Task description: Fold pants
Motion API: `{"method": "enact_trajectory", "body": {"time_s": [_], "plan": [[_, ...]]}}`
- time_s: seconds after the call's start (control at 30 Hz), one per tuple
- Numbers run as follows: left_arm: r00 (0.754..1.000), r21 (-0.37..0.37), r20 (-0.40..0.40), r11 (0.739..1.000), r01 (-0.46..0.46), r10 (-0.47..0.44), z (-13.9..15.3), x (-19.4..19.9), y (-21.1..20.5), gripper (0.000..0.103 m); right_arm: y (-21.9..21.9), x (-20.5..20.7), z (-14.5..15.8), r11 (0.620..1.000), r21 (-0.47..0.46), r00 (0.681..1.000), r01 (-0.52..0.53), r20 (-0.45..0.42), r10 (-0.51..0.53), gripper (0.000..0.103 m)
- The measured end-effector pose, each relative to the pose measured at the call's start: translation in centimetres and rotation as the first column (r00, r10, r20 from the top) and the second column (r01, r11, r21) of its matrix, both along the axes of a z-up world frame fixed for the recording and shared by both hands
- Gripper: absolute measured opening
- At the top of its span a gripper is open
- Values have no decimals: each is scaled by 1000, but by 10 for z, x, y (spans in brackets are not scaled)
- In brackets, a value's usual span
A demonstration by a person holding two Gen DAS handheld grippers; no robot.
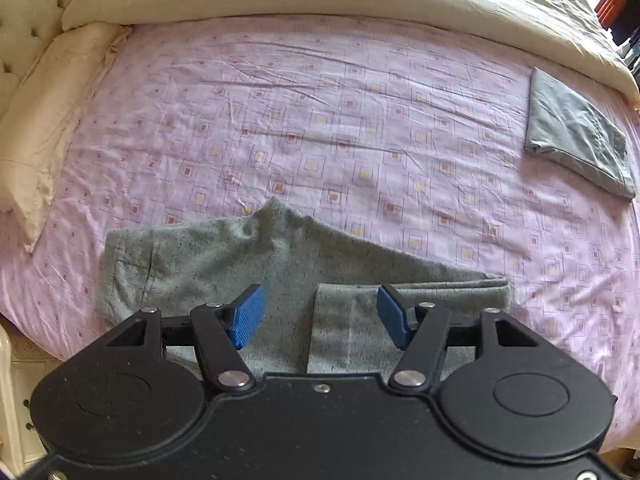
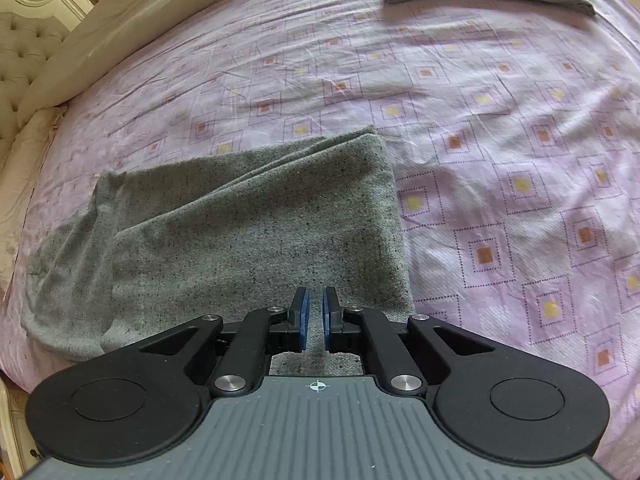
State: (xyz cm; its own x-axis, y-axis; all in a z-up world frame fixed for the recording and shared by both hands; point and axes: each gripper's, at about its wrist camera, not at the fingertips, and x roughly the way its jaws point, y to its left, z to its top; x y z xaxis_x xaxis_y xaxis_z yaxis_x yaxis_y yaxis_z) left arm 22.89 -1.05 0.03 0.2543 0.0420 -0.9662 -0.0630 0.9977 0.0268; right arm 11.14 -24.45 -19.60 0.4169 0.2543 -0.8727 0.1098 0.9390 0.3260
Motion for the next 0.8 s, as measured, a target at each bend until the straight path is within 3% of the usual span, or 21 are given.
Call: {"method": "enact_trajectory", "body": {"time_s": [0.13,0.43,0.63,0.8], "plan": [[1000,-61,17,998,17,-16,-26,-23,35,65,6,-7,11,998,57,998,-17,63,13,7],[997,81,20,994,-78,77,-95,-73,145,65,32,-27,16,982,190,993,-3,113,-19,7],[976,57,7,975,-216,216,-112,-82,210,65,76,-27,12,978,192,993,-81,94,64,7],[970,35,28,969,-244,243,-123,-79,243,65,123,-15,15,970,162,982,-179,96,165,6]]}}
